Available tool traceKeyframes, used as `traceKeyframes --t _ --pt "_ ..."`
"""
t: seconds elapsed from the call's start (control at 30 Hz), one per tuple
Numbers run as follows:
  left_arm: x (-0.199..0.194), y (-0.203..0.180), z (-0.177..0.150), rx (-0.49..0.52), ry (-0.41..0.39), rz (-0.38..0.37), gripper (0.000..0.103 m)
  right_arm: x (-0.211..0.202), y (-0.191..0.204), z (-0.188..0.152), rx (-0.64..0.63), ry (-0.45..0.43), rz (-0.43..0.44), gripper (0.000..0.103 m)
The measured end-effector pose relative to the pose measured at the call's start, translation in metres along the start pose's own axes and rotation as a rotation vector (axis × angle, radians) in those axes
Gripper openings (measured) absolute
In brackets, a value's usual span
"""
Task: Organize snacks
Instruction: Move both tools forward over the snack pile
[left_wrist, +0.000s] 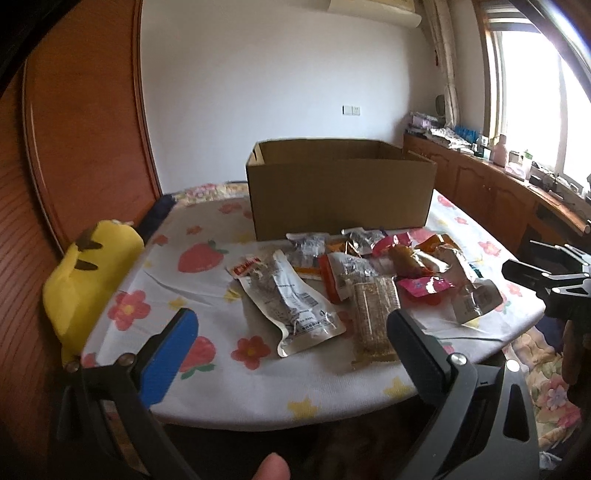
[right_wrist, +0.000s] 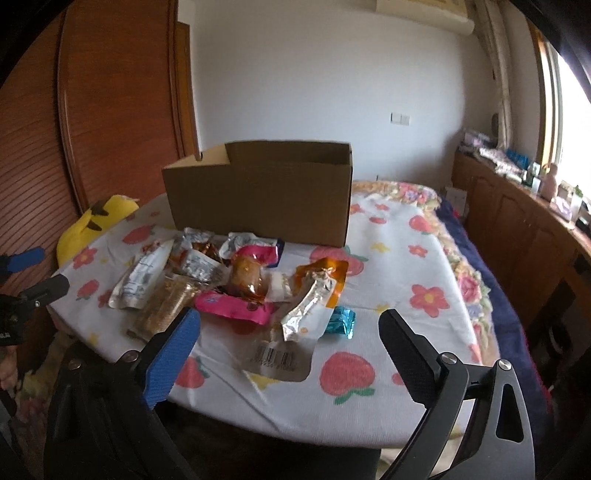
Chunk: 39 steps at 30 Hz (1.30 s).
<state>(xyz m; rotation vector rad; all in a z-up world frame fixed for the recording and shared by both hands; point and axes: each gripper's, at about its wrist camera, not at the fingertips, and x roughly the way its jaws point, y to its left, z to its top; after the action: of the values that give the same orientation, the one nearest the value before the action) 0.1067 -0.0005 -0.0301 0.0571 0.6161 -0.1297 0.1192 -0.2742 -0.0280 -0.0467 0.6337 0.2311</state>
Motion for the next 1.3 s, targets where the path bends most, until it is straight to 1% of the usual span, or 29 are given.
traceKeyframes --t 0.17,0.27,0.33,0.47,0.6,0.77,0.93,1.03,1.23,1.3 --pt "0.025 0.009 0.002 -0.039 0.042 -0.034 0.101 0.024 -0.015 0.001 0.026 0.056 0.044 0.092" --pt "0.037 0.016 0.002 -0.058 0.068 -0.05 0.101 0.037 -0.022 0.003 0.03 0.079 0.084 0.088" --pt "0.044 0.02 0.003 -0.071 0.087 -0.057 0.101 0.048 -0.028 0.005 0.038 0.108 0.115 0.083" --pt "0.063 0.031 0.005 -0.109 0.136 -0.083 0.101 0.069 -0.032 0.01 0.033 0.159 0.166 0.08" --pt "0.078 0.035 0.007 -0.118 0.164 -0.08 0.101 0.09 -0.031 0.014 -0.004 0.211 0.142 0.079" --pt "0.097 0.04 0.011 -0.141 0.202 -0.101 0.101 0.108 -0.035 0.015 0.002 0.252 0.159 0.081" --pt "0.113 0.04 0.02 -0.144 0.232 -0.107 0.099 0.121 -0.031 0.014 -0.023 0.268 0.154 0.081" --pt "0.122 0.043 0.023 -0.158 0.249 -0.116 0.098 0.122 -0.03 0.012 -0.023 0.267 0.151 0.081" --pt "0.143 0.042 0.027 -0.157 0.294 -0.105 0.098 0.121 -0.027 0.01 -0.047 0.259 0.144 0.082" --pt "0.147 0.04 0.028 -0.148 0.301 -0.09 0.098 0.121 -0.025 0.009 -0.054 0.253 0.139 0.082"
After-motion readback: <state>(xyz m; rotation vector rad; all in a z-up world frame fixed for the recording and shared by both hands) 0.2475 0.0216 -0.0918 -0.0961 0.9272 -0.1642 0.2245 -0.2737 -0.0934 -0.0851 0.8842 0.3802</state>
